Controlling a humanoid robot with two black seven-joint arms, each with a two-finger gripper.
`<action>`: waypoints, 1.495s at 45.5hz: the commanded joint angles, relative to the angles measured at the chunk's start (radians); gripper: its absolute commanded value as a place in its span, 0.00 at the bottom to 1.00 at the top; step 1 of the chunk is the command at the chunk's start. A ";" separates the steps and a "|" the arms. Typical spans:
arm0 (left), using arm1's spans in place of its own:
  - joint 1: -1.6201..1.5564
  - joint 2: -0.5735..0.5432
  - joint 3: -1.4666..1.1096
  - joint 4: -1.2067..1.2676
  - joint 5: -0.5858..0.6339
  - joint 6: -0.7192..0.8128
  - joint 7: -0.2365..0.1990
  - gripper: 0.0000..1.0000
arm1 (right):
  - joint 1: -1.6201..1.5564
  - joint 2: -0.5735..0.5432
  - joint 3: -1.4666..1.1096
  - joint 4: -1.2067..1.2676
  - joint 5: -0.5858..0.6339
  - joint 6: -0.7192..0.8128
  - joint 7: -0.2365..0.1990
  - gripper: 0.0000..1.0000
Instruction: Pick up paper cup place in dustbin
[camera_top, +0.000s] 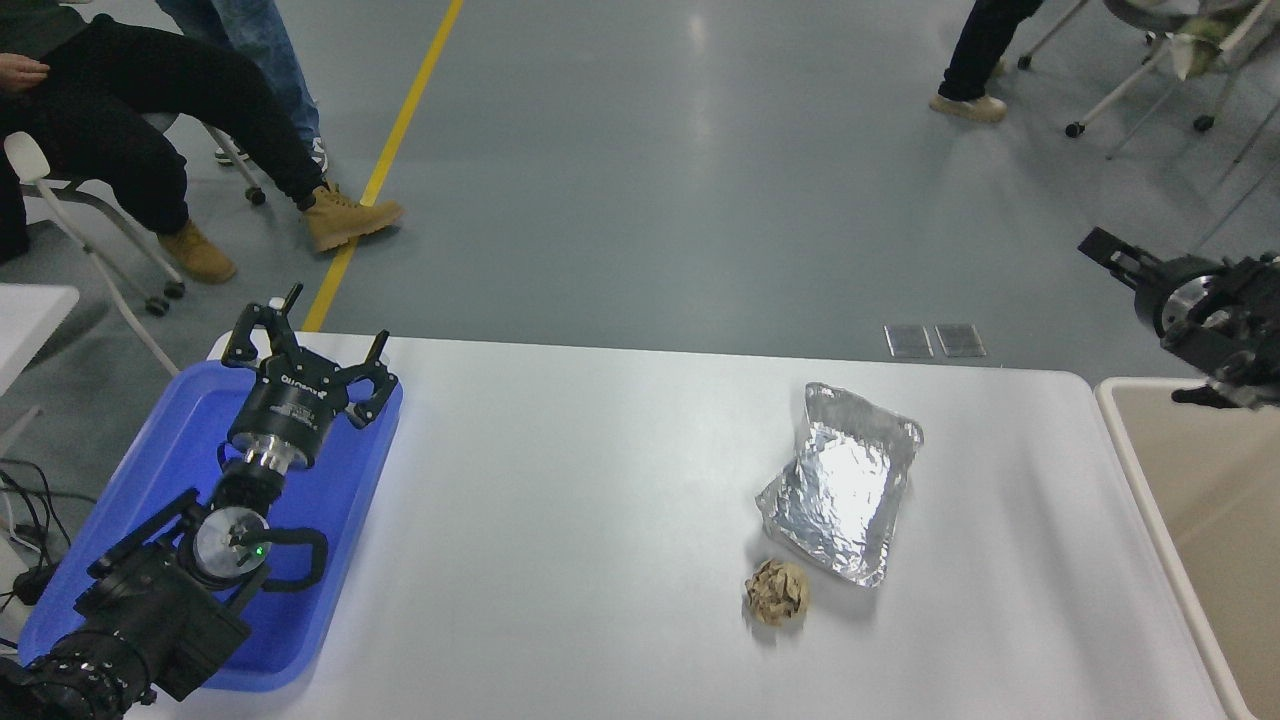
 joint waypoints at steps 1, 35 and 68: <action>0.000 0.000 0.000 0.000 0.000 0.000 0.000 1.00 | 0.231 0.092 -0.128 0.183 -0.007 0.114 0.000 1.00; 0.001 0.000 0.001 0.000 0.000 0.000 0.000 1.00 | 0.567 0.198 -0.259 0.542 -0.168 0.756 0.000 1.00; 0.001 0.000 0.001 0.000 0.000 0.000 0.000 1.00 | 0.721 0.094 -0.273 0.674 -0.238 0.856 -0.002 1.00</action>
